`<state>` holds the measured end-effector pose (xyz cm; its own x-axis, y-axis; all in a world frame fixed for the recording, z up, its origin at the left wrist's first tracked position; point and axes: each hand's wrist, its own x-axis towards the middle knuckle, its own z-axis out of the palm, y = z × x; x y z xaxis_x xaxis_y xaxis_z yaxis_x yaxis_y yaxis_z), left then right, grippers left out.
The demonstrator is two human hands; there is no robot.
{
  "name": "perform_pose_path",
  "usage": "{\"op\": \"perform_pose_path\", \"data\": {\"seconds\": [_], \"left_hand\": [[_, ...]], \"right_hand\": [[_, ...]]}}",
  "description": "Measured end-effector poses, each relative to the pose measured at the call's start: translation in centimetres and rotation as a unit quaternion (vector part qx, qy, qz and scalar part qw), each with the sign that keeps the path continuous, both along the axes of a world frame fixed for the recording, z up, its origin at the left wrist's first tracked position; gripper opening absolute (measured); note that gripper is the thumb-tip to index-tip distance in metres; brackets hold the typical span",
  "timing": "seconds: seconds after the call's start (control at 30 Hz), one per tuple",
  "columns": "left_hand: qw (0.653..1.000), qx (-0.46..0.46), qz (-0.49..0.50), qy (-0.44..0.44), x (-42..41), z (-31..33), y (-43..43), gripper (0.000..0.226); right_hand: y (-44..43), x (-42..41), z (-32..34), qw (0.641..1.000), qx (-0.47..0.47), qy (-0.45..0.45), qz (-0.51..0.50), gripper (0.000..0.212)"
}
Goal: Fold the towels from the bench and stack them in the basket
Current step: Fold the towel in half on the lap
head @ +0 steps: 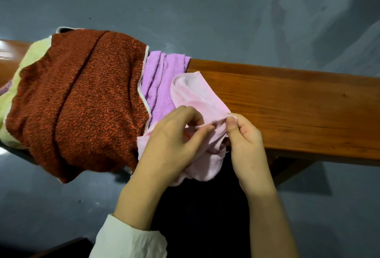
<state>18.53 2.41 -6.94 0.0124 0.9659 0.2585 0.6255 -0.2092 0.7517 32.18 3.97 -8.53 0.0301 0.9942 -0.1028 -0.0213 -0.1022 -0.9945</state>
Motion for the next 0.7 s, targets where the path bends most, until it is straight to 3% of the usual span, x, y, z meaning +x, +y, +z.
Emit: {"op": "perform_pose_path", "data": {"seconds": [0.17, 0.3, 0.47, 0.7], "left_hand": [[0.998, -0.059, 0.005, -0.021, -0.8, -0.6, -0.2, 0.027], [0.998, -0.050, 0.019, 0.038, -3.6, -1.7, 0.0, 0.024], [0.996, -0.058, 0.036, 0.052, -6.3, -3.5, -0.4, 0.063], [0.992, -0.022, 0.008, 0.128, -8.0, -2.6, 0.2, 0.064]], "right_hand": [[-0.1, 0.1, -0.2, 0.999, -0.006, 0.017, -0.035, 0.030], [0.1, 0.8, -0.6, 0.993, -0.023, 0.061, -0.097, 0.030], [0.1, 0.5, -0.7, 0.974, -0.051, 0.143, -0.168, 0.032], [0.3, 0.5, -0.6, 0.947, -0.089, 0.215, -0.222, 0.035]]}}
